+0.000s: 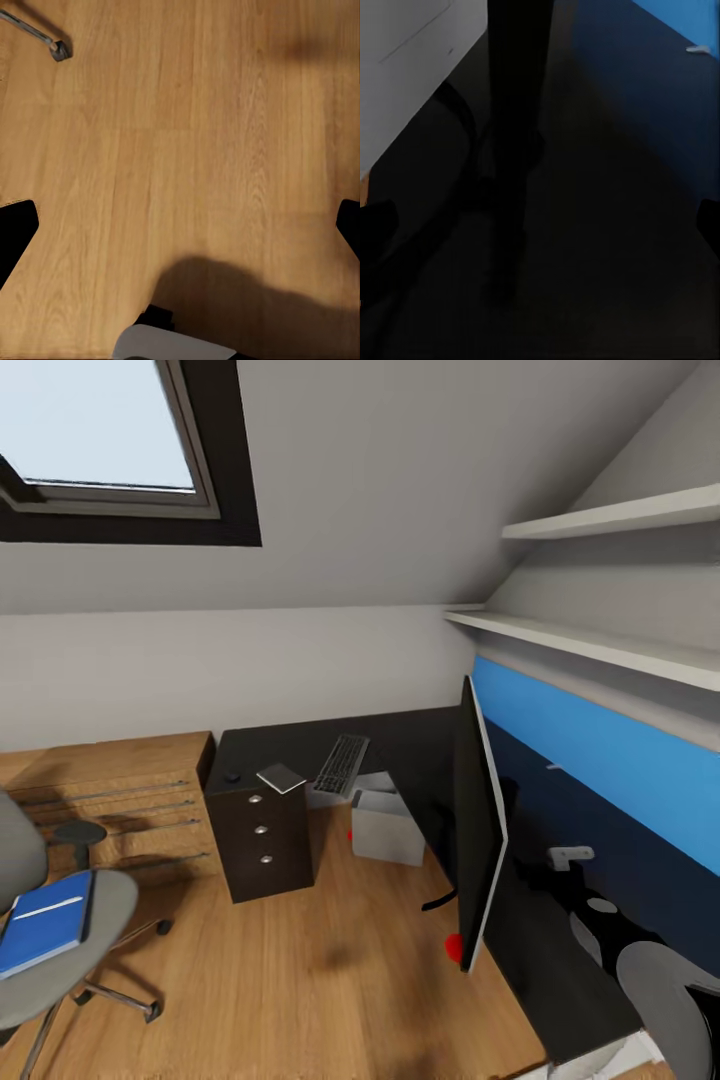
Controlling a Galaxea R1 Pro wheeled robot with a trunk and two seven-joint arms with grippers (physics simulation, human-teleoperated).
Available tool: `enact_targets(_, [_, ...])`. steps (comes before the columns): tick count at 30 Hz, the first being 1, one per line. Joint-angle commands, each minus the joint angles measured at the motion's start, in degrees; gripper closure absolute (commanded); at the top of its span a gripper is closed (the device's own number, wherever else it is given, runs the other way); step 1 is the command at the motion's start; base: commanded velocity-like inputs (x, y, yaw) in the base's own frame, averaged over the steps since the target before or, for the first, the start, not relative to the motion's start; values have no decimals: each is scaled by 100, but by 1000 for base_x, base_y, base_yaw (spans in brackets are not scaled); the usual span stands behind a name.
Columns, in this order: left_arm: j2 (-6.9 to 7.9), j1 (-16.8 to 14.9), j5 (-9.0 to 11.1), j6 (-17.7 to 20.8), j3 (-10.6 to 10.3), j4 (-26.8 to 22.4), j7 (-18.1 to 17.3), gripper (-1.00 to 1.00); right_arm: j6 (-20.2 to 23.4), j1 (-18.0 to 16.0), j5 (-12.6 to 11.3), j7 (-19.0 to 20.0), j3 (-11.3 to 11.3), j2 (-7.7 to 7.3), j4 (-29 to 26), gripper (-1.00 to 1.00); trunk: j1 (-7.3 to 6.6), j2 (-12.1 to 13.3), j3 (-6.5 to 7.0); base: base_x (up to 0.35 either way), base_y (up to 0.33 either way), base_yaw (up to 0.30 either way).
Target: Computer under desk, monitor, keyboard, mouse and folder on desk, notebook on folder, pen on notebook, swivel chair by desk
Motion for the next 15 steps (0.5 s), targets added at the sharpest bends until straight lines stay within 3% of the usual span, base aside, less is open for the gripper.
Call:
enact_targets(1, [5,-5,60,-32,-39,1,39,-100,-19,-6,41,29,-50,-1,6,-100,-1,-10,-11,-266,0,0])
enact_targets(10, [5,-5,60,-30,-39,1,37,-100,-19,-6,41,28,-50,5,6,-100,-1,-10,-11,-265,0,0])
enact_targets(15, [5,-5,60,-19,-54,15,31,-100,-21,-6,34,21,-50,62,6,-100,-1,-10,-11,-51,0,0])
